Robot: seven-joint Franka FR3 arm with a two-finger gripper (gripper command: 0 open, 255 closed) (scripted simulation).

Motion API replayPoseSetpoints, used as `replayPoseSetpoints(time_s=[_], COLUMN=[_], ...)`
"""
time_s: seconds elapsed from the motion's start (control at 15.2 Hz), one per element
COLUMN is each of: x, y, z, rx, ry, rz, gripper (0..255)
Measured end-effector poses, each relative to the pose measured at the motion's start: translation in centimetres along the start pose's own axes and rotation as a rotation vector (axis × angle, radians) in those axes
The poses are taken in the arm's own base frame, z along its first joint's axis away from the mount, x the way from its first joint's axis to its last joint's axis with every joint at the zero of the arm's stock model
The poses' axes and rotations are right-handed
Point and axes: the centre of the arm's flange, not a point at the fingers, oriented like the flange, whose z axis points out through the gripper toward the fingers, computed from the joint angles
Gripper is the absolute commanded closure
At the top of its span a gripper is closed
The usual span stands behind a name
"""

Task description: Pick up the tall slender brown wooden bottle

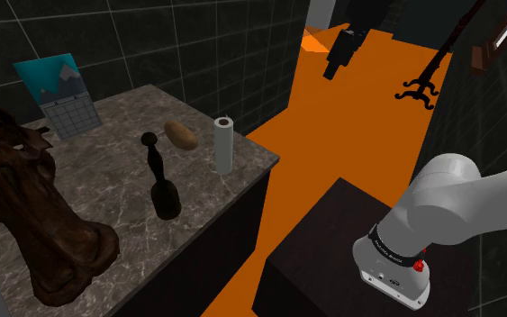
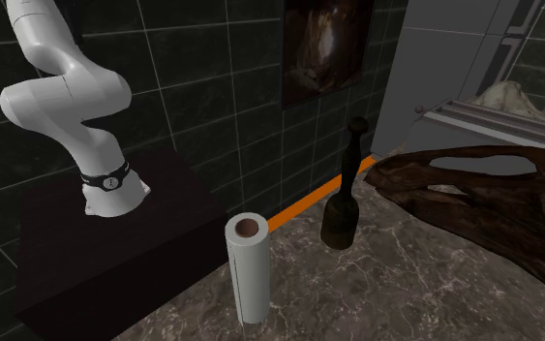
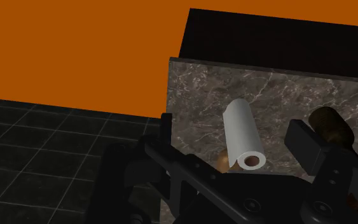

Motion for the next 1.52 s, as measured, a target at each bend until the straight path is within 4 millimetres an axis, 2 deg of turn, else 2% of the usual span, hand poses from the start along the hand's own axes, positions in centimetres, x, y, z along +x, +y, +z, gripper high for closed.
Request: replayPoseSetpoints(time_s=[0.13,0.33,0.53,1.19,1.52], x=[0.4,2.5,4.9,12.4,16.3], y=[-0.5,-3.1,-5.9,-16.5,-21.4], z=[0.2,1.1,1.7,5.7,6.9], rx=[0.001,0.007,0.014,0.039,0.052], ry=[-0.002,-0.014,-0.028,-0.074,-0.097], rz=[0.0,0.003,0.007,0.018,0.023], gripper=[0,0,0,0,0])
